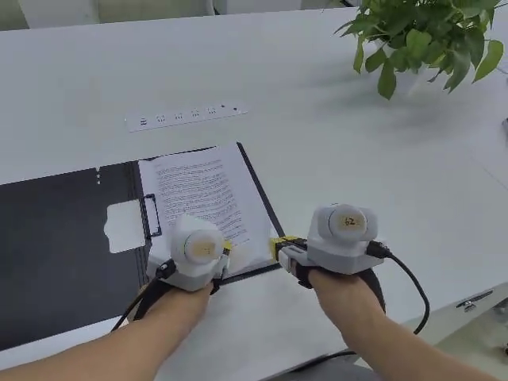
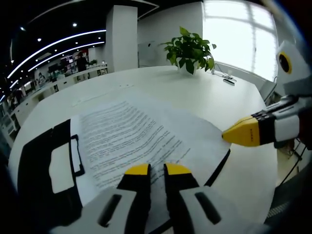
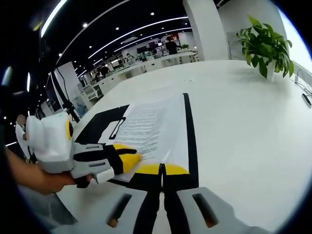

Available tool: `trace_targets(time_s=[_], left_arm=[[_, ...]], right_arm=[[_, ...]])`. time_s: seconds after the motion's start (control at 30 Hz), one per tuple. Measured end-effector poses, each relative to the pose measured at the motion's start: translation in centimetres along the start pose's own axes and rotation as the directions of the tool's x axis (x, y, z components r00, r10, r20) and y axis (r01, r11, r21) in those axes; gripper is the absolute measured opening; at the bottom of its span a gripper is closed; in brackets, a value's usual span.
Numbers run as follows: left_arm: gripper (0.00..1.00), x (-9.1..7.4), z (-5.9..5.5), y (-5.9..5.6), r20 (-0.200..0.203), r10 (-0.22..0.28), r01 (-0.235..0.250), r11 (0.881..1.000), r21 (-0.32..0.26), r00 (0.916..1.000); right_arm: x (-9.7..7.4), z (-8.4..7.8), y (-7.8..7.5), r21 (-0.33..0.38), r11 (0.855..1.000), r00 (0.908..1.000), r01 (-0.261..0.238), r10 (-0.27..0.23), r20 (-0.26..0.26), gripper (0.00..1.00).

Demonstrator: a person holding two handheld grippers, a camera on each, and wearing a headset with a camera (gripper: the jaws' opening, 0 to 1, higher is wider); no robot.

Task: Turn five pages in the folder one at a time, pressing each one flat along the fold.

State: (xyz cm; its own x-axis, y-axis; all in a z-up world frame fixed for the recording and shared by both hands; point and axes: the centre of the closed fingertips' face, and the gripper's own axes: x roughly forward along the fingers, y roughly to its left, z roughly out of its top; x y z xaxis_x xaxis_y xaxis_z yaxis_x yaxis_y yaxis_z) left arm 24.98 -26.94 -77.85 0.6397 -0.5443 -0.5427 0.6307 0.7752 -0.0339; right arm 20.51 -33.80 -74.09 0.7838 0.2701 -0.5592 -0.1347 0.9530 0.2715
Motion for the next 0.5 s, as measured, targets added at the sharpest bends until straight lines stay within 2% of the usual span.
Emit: trace_targets(time_s=[0.1, 0.23, 0.4, 0.43, 0.5], left_arm=[[0.13, -0.6, -0.3, 0.0, -0.011, -0.006, 0.006, 1.000, 0.022, 0.9999], [0.17, -1.9, -0.6, 0.6, -0.029, 0.001, 0.000, 0.998, 0.056, 0.9996], [0.27, -3.8, -0.5, 1.5, -0.005, 0.001, 0.000, 0.999, 0.045, 1.0000], [0.29, -4.2, -0.6, 1.8, -0.009, 0.006, -0.005, 0.999, 0.042, 0.9999], [0.32, -4.9, -1.2, 2.5, -0.043, 0.027, -0.024, 0.998, 0.065, 0.9987]], right_arm=[[-0.3, 0.5, 0.6, 0.006, 1.000, 0.9998, -0.011, 0.011, 0.018, 0.00], [-0.8, 1.3, 1.6, 0.034, 0.999, 0.9982, -0.035, 0.033, 0.050, 0.00], [-1.7, 2.5, 2.9, 0.052, 0.996, 0.9938, -0.068, 0.064, 0.091, 0.00], [-1.9, 2.9, 3.3, 0.063, 0.995, 0.9914, -0.081, 0.074, 0.108, 0.00], [-2.0, 3.2, 3.6, 0.070, 0.994, 0.9901, -0.088, 0.080, 0.115, 0.00]])
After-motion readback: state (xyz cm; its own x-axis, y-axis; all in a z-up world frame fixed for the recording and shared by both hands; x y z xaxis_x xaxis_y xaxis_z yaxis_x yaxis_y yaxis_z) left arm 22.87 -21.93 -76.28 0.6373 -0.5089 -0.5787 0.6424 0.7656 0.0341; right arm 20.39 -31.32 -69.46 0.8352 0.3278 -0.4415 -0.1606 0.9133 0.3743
